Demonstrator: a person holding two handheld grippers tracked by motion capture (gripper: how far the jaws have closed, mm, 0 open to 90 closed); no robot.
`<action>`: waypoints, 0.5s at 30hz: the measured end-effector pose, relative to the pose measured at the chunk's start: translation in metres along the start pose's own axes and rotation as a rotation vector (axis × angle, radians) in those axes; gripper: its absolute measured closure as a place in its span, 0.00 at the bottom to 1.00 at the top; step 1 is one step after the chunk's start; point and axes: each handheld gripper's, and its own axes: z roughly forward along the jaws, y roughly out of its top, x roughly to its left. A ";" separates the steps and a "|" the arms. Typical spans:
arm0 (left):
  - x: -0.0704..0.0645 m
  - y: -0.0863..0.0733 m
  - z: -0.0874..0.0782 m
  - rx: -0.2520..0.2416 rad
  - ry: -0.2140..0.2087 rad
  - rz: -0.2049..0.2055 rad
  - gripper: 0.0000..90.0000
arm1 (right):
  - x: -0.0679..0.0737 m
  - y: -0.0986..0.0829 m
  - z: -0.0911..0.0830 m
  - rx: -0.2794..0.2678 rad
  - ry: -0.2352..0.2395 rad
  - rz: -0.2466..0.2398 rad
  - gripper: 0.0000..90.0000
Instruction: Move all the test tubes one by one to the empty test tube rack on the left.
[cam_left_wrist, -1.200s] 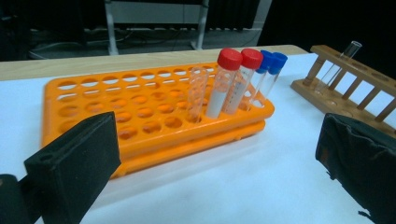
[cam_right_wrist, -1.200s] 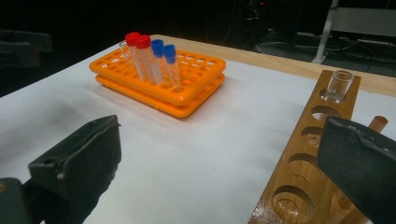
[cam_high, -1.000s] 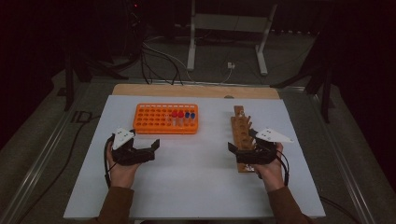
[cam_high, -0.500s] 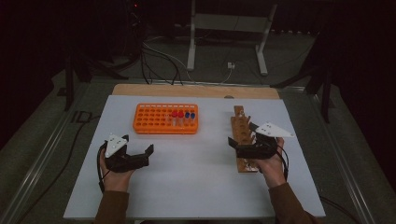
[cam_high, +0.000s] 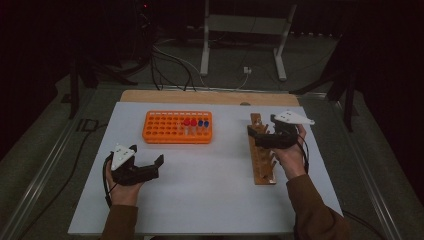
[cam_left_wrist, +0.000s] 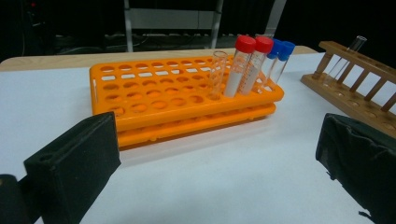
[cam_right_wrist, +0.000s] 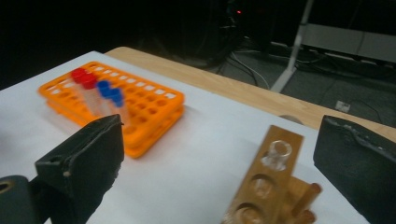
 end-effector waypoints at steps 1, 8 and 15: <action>-0.001 0.000 0.000 0.001 0.005 0.006 0.00 | -0.004 0.000 0.002 0.001 -0.007 0.011 0.04; -0.007 0.000 0.003 0.012 -0.002 0.037 0.00 | -0.026 0.003 0.014 0.023 -0.014 0.079 0.04; -0.009 0.000 0.005 0.016 0.000 0.047 0.00 | -0.039 0.000 0.029 0.067 -0.056 0.101 0.16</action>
